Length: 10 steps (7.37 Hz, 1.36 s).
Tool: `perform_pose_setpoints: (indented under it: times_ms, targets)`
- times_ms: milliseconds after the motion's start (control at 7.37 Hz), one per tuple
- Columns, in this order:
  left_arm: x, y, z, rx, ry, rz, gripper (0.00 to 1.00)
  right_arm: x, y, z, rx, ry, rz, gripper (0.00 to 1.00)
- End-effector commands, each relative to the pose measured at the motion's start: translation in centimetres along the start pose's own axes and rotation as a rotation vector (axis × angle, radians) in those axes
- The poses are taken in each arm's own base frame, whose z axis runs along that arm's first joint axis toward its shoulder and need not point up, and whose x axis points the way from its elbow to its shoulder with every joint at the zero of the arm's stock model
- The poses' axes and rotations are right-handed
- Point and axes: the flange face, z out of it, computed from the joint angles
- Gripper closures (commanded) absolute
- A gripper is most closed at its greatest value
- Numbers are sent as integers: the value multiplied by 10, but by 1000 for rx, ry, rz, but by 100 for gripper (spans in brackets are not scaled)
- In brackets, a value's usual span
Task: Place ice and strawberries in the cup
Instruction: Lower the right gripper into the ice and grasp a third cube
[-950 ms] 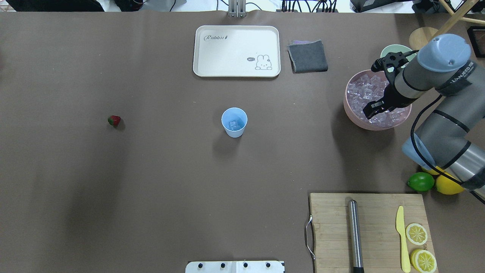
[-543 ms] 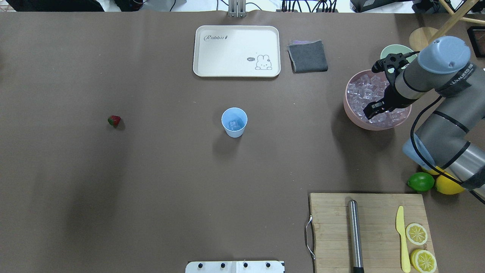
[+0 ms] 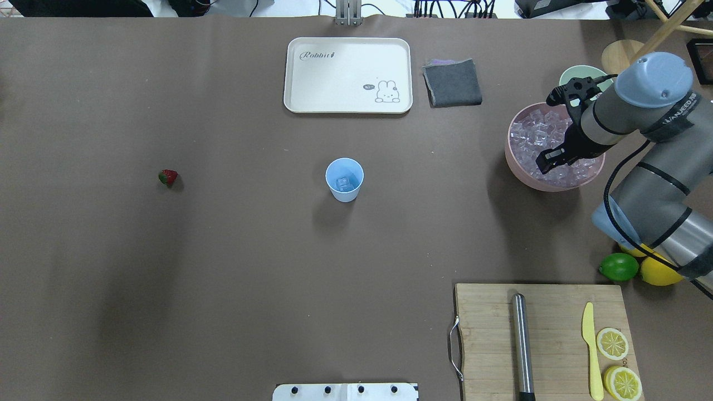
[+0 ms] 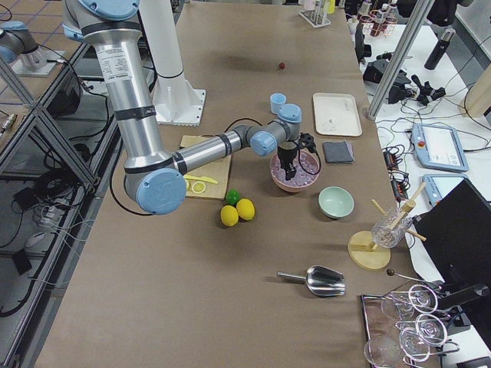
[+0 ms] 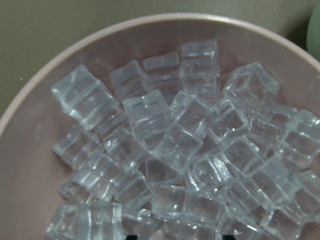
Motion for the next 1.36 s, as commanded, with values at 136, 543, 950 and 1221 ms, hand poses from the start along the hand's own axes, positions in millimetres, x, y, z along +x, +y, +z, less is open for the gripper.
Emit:
perform_pose_setpoints:
  times_ms: [136, 543, 950, 1221]
  targets:
    - [-2, 3, 1, -4, 0, 1, 2, 0, 1, -1, 2, 0, 1, 49]
    - [-2, 3, 1, -4, 0, 1, 2, -1, 1, -2, 4, -1, -1, 58]
    - [1, 2, -2, 1, 2, 2, 2, 3, 2, -3, 5, 2, 2, 77]
    - [1, 2, -1, 0, 2, 1, 2, 0, -1, -14, 23, -8, -3, 89]
